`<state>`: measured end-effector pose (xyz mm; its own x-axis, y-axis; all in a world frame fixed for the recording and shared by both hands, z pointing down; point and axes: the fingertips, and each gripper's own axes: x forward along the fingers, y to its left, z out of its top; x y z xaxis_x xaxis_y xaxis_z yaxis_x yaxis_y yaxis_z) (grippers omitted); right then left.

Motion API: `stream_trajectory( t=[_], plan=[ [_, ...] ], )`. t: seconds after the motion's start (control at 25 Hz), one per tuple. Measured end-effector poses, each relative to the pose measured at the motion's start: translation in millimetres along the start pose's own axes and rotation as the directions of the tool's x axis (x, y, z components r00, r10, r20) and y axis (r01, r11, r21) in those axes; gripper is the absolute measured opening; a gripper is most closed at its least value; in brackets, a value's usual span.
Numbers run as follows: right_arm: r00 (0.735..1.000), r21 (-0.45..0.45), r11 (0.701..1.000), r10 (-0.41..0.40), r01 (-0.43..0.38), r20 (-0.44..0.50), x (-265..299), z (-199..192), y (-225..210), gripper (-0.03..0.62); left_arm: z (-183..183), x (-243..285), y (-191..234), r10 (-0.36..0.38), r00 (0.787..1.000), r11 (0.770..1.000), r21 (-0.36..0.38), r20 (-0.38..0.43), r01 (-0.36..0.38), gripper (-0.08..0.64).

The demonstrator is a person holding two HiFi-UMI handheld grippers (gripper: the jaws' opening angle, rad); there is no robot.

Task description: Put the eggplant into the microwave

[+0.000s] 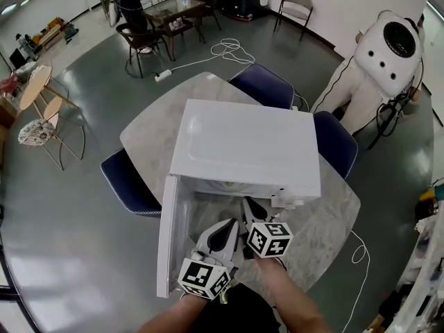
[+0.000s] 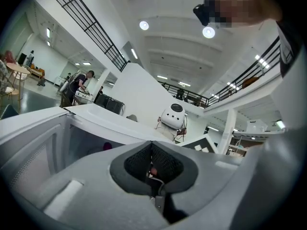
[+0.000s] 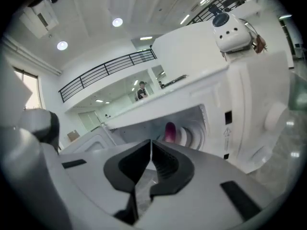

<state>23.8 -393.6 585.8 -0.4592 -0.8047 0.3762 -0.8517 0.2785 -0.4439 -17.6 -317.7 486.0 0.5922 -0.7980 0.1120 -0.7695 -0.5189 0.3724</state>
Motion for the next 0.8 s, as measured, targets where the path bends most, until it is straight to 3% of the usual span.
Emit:
stream_trajectory(
  t=[0.32,0.52,0.8],
  plan=[
    [0.99,-0.055,0.992,0.117,-0.113,0.078,-74.7,71.0,52.9,0.002,48.2,-12.4,-45.7,-0.057,0.998,0.998,0.012,0.039,0.057,0.008],
    [0.983,-0.086,0.989,0.131,-0.12,0.131,-112.2,103.3,65.6,0.002,81.1,-19.4,-68.9,-0.078,0.993,0.996,0.054,0.091,0.073,0.008],
    [0.97,-0.149,0.982,0.147,-0.119,0.192,-152.0,132.5,70.9,0.0,96.1,-18.8,-97.5,-0.12,0.988,0.99,0.085,0.095,0.112,0.008]
  ],
)
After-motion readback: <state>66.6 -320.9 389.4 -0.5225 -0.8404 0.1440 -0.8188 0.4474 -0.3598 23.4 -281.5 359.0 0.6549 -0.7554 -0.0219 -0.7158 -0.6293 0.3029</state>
